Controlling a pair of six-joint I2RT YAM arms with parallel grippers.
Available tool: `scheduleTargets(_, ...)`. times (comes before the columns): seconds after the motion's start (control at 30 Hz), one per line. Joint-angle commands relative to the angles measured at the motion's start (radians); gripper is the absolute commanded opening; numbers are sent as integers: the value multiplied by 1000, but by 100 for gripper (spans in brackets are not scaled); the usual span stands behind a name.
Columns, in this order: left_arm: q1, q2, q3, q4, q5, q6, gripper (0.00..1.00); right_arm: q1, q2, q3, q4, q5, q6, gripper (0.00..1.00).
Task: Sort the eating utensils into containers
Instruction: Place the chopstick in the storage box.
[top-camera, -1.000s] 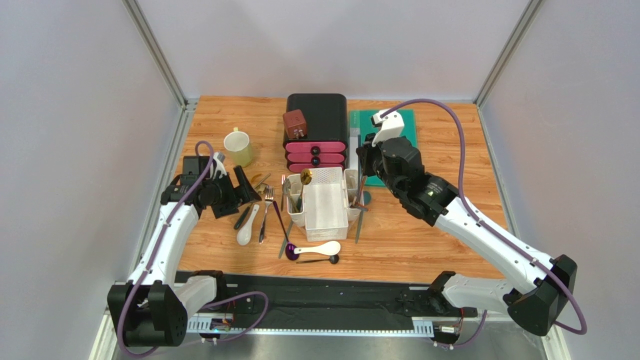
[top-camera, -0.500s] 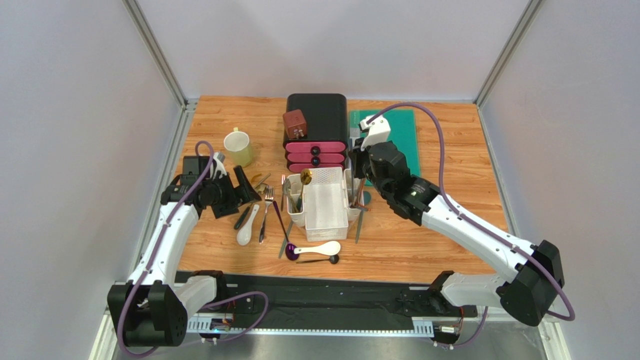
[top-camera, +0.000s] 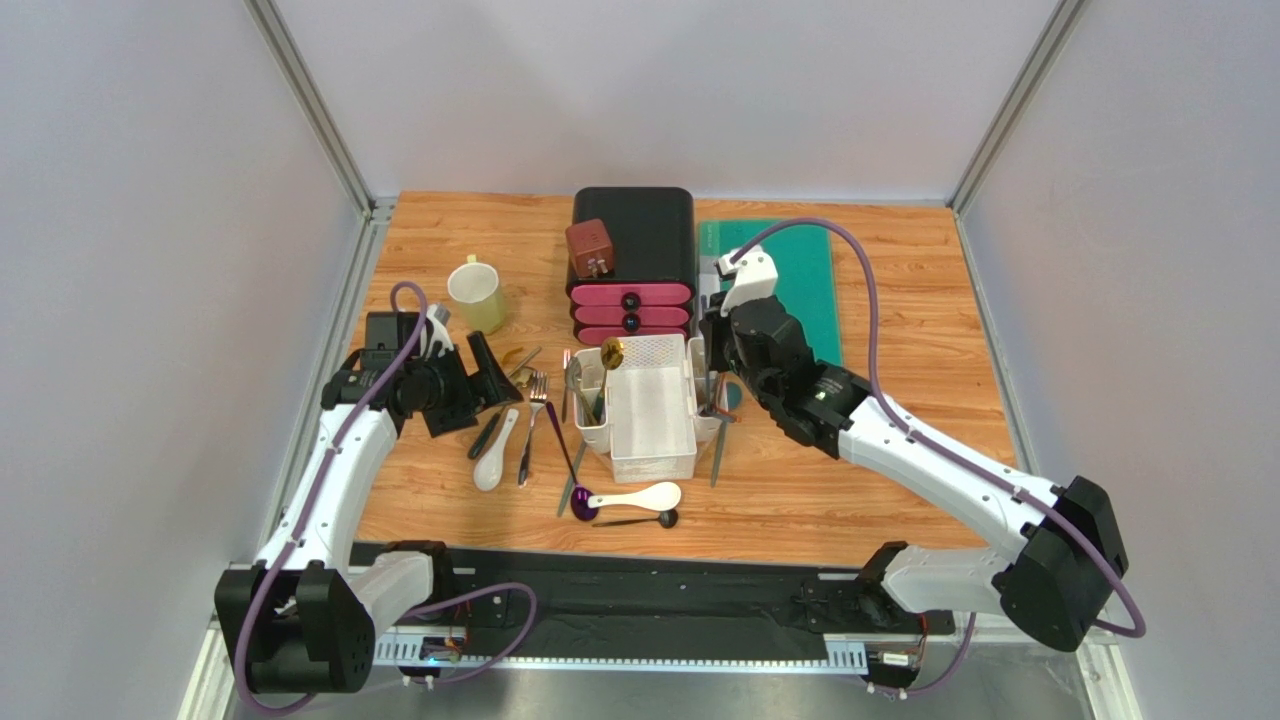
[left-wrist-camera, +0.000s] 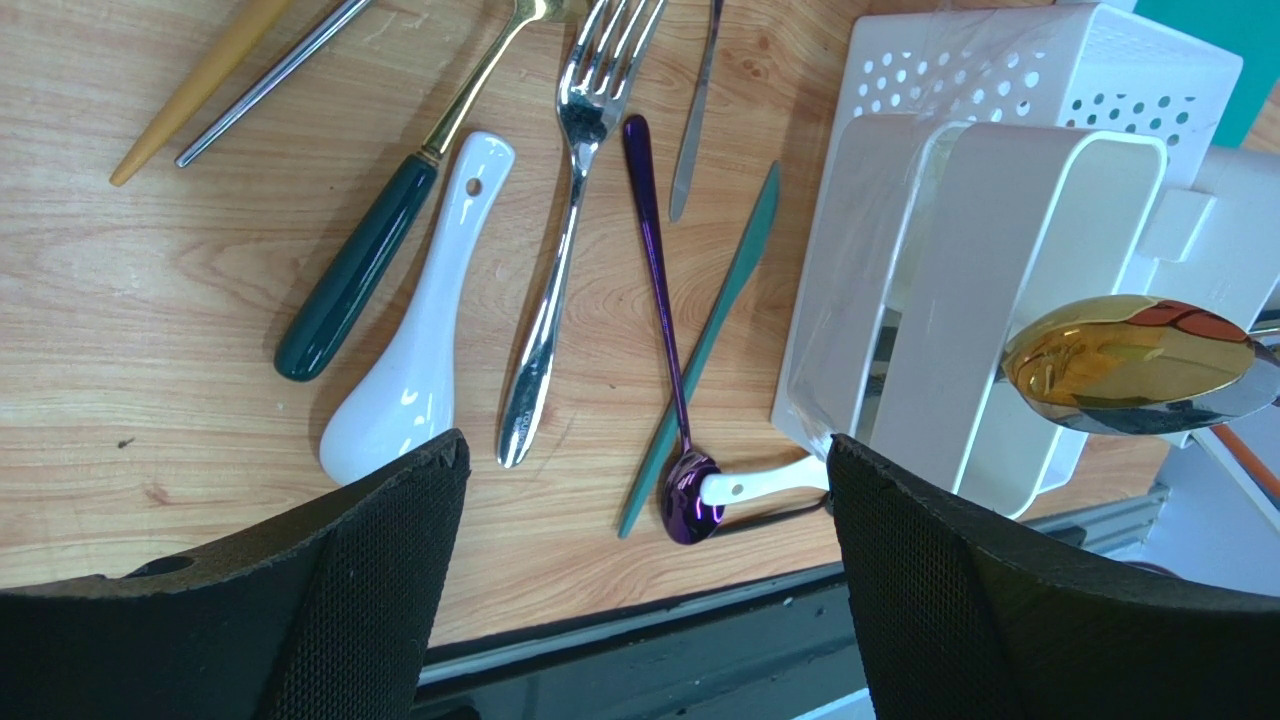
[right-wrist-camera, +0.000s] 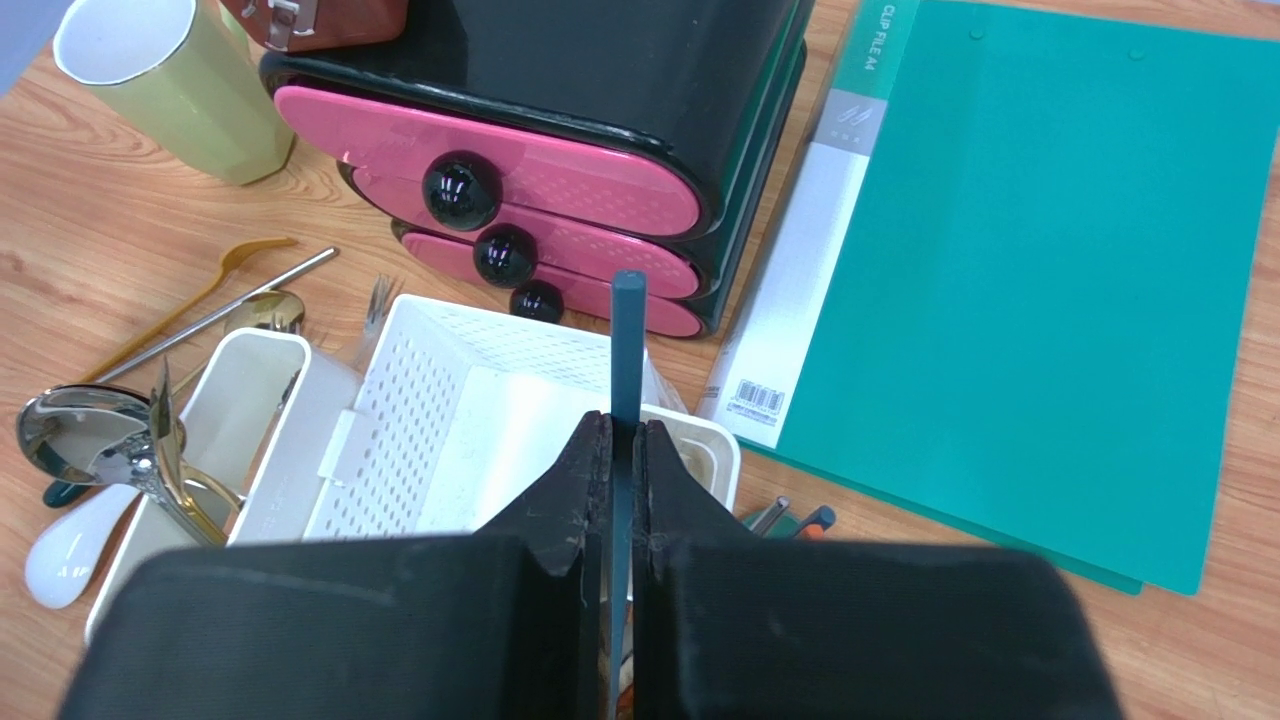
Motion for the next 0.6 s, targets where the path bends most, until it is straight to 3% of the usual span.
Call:
scheduleTargets(0.0, -3, 2, 3, 17, -1, -7, 94, 19, -23, -25, 9, 40, 50, 5)
scheduleTargets(0.27, -5, 8, 0, 21, -1, -7, 94, 51, -55, -71, -35, 87, 103, 14)
scheduleTargets(0.37, -3, 10, 1, 21, 2, -6, 94, 59, -72, -80, -58, 106, 119, 27)
scheduleTargets(0.57, -3, 11, 0, 21, 4, -6, 94, 71, -115, -80, -107, 141, 147, 43)
